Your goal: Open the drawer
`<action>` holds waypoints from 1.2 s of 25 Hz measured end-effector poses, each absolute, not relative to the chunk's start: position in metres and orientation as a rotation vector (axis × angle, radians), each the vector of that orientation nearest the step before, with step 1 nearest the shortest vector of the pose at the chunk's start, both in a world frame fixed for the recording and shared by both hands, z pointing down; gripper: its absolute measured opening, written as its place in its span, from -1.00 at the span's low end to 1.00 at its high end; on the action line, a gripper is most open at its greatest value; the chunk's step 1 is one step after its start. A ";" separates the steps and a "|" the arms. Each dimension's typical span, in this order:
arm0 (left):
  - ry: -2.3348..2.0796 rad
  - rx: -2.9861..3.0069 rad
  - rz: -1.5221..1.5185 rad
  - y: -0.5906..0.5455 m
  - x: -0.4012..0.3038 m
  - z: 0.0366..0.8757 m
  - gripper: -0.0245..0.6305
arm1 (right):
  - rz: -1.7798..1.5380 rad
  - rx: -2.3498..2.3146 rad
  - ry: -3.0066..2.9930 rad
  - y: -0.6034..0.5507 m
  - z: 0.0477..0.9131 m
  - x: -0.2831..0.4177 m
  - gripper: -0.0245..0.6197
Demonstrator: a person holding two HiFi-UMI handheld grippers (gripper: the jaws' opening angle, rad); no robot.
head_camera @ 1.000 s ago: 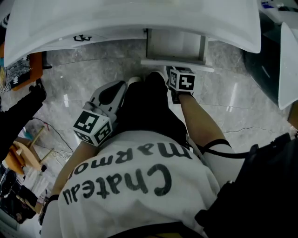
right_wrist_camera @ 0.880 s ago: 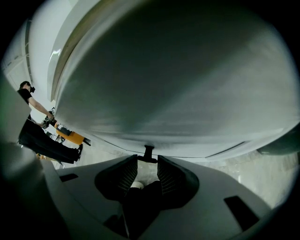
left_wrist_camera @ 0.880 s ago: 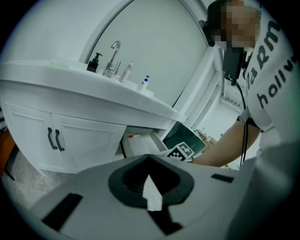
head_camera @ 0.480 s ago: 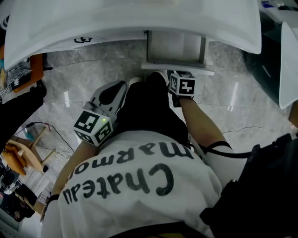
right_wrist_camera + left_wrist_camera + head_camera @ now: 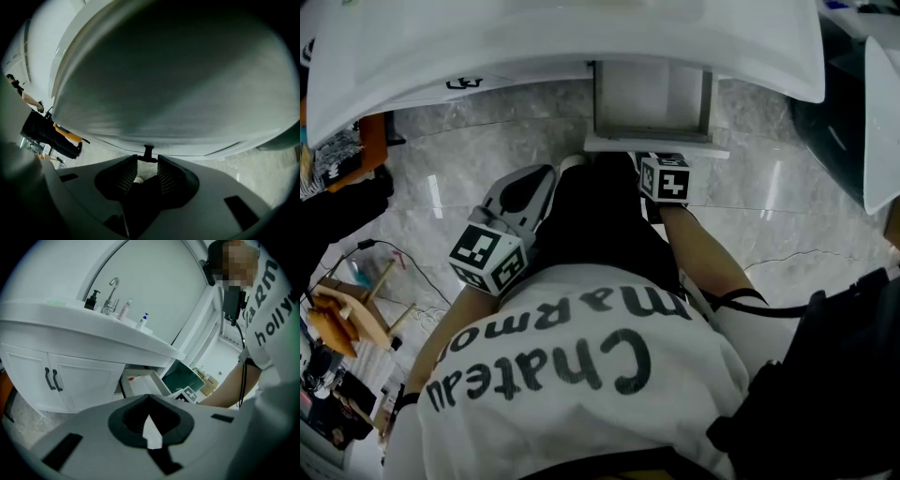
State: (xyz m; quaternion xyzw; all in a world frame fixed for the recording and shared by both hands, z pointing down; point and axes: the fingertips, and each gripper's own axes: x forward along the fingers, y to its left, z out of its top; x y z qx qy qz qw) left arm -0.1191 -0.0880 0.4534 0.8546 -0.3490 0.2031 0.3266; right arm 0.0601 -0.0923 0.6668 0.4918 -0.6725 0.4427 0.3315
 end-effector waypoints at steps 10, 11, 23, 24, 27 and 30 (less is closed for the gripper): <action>-0.903 2.244 0.547 -0.085 -0.122 0.457 -0.90 | 1.151 1.301 -1.738 -0.081 0.672 0.063 -0.49; -0.902 2.245 0.548 -0.084 -0.123 0.457 -0.90 | 1.148 1.303 -1.736 -0.080 0.672 0.063 -0.49; -0.890 2.262 0.538 -0.083 -0.125 0.455 -0.90 | 1.149 1.304 -1.730 -0.079 0.672 0.062 -0.49; -0.888 2.264 0.538 -0.083 -0.126 0.454 -0.90 | 1.150 1.310 -1.730 -0.079 0.673 0.062 -0.48; -0.880 2.273 0.535 -0.083 -0.128 0.453 -0.90 | 1.162 1.337 -1.722 -0.080 0.674 0.062 -0.47; -0.859 2.286 0.539 -0.082 -0.128 0.453 -0.90 | 1.209 1.363 -1.680 -0.077 0.674 0.064 -0.45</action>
